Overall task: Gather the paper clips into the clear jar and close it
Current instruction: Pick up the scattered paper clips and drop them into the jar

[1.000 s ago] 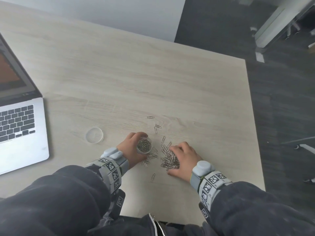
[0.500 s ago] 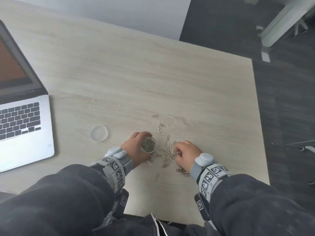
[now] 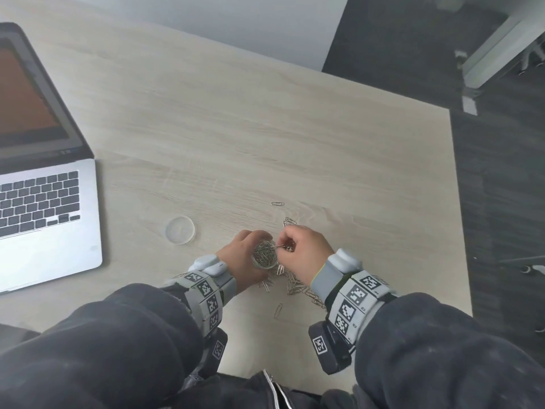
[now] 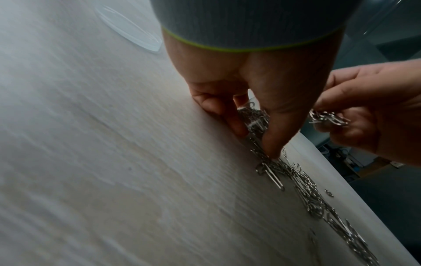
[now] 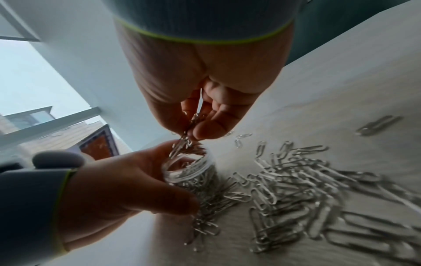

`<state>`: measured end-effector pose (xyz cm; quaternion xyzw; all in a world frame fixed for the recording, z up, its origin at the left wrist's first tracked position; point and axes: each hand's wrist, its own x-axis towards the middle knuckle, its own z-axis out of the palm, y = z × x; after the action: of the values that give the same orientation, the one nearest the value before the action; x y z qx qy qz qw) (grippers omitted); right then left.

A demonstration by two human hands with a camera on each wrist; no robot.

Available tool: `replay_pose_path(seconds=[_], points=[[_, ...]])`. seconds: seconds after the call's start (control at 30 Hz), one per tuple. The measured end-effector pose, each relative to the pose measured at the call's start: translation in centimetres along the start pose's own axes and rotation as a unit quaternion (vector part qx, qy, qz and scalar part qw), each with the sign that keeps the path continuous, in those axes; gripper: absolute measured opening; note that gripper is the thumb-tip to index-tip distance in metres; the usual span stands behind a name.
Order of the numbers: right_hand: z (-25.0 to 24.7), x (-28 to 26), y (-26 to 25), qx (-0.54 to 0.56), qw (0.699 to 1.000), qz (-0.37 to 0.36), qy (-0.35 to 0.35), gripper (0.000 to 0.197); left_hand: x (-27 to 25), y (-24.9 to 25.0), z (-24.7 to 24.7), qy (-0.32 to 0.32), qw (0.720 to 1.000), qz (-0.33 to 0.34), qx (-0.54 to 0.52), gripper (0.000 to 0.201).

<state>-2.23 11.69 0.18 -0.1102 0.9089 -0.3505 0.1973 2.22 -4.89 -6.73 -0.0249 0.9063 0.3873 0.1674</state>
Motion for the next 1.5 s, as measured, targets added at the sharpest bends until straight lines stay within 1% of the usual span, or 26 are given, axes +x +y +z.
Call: replay_pose_path(seconds=[0.1,0.17,0.23,0.33,0.43,0.5,0.53,0.6,0.67,0.77,0.83,0.87,0.93,1.0,1.07,1.17,1.23,1.43,1.5], points=[[0.7,0.2,-0.7,0.005,1.0,-0.019,-0.023,0.01,-0.1,0.1,-0.1,-0.002,1.0,0.001,-0.003,0.069],[0.7,0.2,-0.7,0.017,0.999,-0.009,-0.037,0.009,-0.1,0.2,-0.2,-0.007,1.0,0.0,-0.006,0.068],[0.3,0.1,-0.5,0.037,0.998,0.004,-0.041,0.012,-0.2,0.2,-0.4,-0.013,1.0,0.0,-0.008,0.072],[-0.6,0.0,-0.2,0.077,0.996,0.024,-0.032,0.016,-0.1,0.0,-0.5,-0.02,1.0,-0.002,-0.008,0.073],[-1.6,0.2,1.3,0.081,0.995,0.055,0.007,0.016,-0.1,-0.2,-0.4,-0.018,1.0,-0.003,-0.008,0.071],[-2.3,0.5,3.1,0.045,0.996,0.069,0.03,0.017,-0.1,-0.2,-0.4,-0.019,1.0,-0.006,-0.005,0.07],[-2.6,0.6,4.1,0.016,0.996,0.077,0.03,0.018,-0.1,-0.2,-0.4,-0.019,1.0,-0.007,-0.005,0.07],[-2.9,0.5,6.0,-0.059,0.994,0.096,0.007,0.025,-0.1,-0.2,-0.4,-0.017,1.0,-0.006,-0.005,0.07],[-2.8,0.1,7.3,-0.133,0.986,0.098,-0.026,0.041,-0.1,-0.1,-0.5,-0.018,1.0,-0.006,-0.005,0.07],[-2.1,-0.8,7.5,-0.205,0.975,0.051,-0.073,0.067,-0.1,-0.1,-0.5,-0.02,1.0,-0.006,-0.007,0.071],[-1.7,-1.5,7.0,-0.228,0.968,0.011,-0.105,0.076,-0.1,-0.1,-0.5,-0.021,1.0,-0.007,-0.007,0.071],[-1.4,-1.8,6.7,-0.236,0.965,-0.009,-0.118,0.078,-0.1,-0.1,-0.5,-0.02,1.0,-0.008,-0.007,0.071],[-1.0,-2.3,6.5,-0.253,0.956,-0.043,-0.145,0.075,-0.1,-0.1,-0.5,-0.02,1.0,-0.007,-0.007,0.071],[-0.8,-2.6,6.5,-0.267,0.947,-0.065,-0.168,0.066,-0.1,-0.1,-0.5,-0.021,1.0,-0.006,-0.005,0.071],[-0.8,-2.4,6.7,-0.268,0.944,-0.064,-0.18,0.049,-0.1,-0.1,-0.4,-0.024,1.0,-0.008,-0.004,0.071],[-0.9,-2.1,6.9,-0.253,0.95,-0.059,-0.173,0.023,-0.1,-0.2,-0.5,-0.028,1.0,-0.009,-0.005,0.071],[-0.9,-2.1,7.1,-0.24,0.956,-0.052,-0.162,0.013,-0.1,-0.2,-0.5,-0.031,0.999,-0.008,-0.005,0.071],[-1.6,-1.6,6.9,-0.193,0.973,0.028,-0.124,0.007,-0.2,-0.3,-0.4,-0.027,1.0,-0.007,0.0,0.071],[-1.7,-1.3,6.6,-0.167,0.979,0.048,-0.102,0.012,-0.2,-0.4,-0.4,-0.025,1.0,-0.005,0.0,0.071]])
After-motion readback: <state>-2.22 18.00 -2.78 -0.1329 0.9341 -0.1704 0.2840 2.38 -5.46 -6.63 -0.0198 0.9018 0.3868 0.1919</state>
